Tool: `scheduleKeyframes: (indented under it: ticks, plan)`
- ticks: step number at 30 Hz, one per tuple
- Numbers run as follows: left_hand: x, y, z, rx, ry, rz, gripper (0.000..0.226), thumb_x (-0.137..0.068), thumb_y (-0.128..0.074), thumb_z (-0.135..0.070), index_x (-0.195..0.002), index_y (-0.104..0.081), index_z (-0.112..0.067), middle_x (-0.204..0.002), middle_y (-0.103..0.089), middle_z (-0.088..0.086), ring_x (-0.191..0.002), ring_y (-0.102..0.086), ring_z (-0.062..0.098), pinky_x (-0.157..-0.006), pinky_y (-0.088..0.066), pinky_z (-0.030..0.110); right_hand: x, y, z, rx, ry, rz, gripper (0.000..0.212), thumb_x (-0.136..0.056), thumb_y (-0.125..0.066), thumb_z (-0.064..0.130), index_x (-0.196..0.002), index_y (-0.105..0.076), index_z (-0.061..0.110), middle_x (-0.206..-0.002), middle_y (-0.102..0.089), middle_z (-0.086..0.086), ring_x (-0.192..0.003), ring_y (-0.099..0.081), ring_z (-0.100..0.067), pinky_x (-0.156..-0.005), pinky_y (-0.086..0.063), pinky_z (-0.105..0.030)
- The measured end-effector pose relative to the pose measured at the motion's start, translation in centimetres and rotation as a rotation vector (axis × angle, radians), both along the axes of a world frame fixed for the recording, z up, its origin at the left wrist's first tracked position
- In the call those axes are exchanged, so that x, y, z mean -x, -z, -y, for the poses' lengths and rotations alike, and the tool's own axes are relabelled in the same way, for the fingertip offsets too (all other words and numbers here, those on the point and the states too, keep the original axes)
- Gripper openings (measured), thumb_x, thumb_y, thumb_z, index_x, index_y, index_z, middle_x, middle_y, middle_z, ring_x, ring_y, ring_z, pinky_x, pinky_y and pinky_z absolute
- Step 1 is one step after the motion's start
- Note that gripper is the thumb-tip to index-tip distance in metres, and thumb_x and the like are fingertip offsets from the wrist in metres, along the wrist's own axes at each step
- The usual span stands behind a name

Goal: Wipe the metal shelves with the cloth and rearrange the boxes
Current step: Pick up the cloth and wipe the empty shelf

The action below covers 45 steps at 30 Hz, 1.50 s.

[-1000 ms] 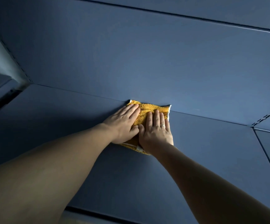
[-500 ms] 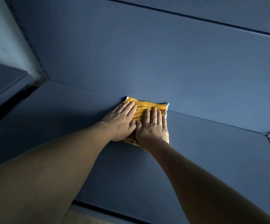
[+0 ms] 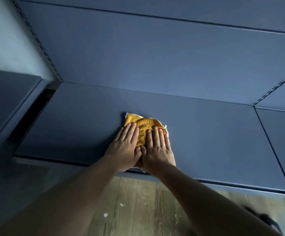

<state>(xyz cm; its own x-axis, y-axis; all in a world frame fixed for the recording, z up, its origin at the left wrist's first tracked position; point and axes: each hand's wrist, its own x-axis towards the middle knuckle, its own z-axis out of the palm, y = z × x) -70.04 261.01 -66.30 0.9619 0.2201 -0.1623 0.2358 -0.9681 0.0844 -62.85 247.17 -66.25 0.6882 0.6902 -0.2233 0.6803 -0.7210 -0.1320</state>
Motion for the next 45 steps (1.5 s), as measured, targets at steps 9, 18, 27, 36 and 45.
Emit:
scheduleKeyframes:
  ticks: [9, 18, 27, 36, 45]
  plan:
    - [-0.2, -2.9, 0.8, -0.010, -0.014, -0.245, 0.073, -0.102, -0.015, -0.045, -0.159, 0.013, -0.008, -0.166, 0.021, 0.011, -0.154, 0.018, 0.024, -0.126, 0.005, 0.042, 0.4, -0.1, 1.1, 0.030, -0.043, -0.048, 0.090, -0.082, 0.027, 0.057, -0.159, 0.017, 0.011, -0.165, 0.026, -0.015, -0.152, 0.026, -0.031, -0.125, 0.011, -0.048]
    - [-2.0, -2.7, 1.3, 0.010, 0.005, -0.168, 0.073, -0.103, -0.027, -0.034, -0.158, 0.007, -0.001, -0.167, 0.018, 0.016, -0.154, 0.017, 0.029, -0.126, 0.002, 0.044, 0.2, 0.1, 1.5, -0.026, -0.141, 0.014, 0.080, -0.093, 0.016, 0.044, -0.159, 0.005, 0.002, -0.166, 0.010, -0.024, -0.150, 0.024, -0.039, -0.123, 0.015, -0.053]
    - [-0.6, 0.5, -1.3, 0.101, 0.042, 0.026, 0.079, -0.091, 0.002, -0.043, -0.160, 0.003, -0.006, -0.169, 0.008, 0.013, -0.156, 0.009, 0.026, -0.127, -0.002, 0.044, 2.1, 1.8, -0.6, -0.013, -0.004, 0.104, 0.070, -0.105, -0.001, 0.046, -0.161, 0.000, 0.005, -0.168, 0.006, -0.020, -0.153, 0.019, -0.037, -0.125, 0.004, -0.055]
    - [3.4, 0.6, -8.0, 0.078, 0.045, 0.061, 0.072, -0.097, -0.017, -0.042, -0.160, -0.018, -0.007, -0.167, -0.011, 0.015, -0.155, -0.009, 0.030, -0.125, -0.018, 0.048, 6.5, 1.2, -7.4, -0.125, 0.082, 0.097, 0.071, -0.108, -0.004, 0.044, -0.153, -0.037, 0.000, -0.161, -0.030, -0.023, -0.152, -0.021, -0.037, -0.120, -0.015, -0.052]
    - [-2.5, 0.8, -10.5, 0.029, 0.070, 0.060, 0.083, -0.086, 0.009, -0.047, -0.160, 0.008, -0.011, -0.168, 0.013, 0.010, -0.155, 0.014, 0.024, -0.126, 0.007, 0.040, 0.1, 2.4, -9.9, -0.162, 0.085, 0.171, 0.068, -0.107, -0.013, 0.043, -0.151, -0.042, 0.000, -0.157, -0.037, -0.026, -0.150, -0.024, -0.035, -0.117, -0.015, -0.048]
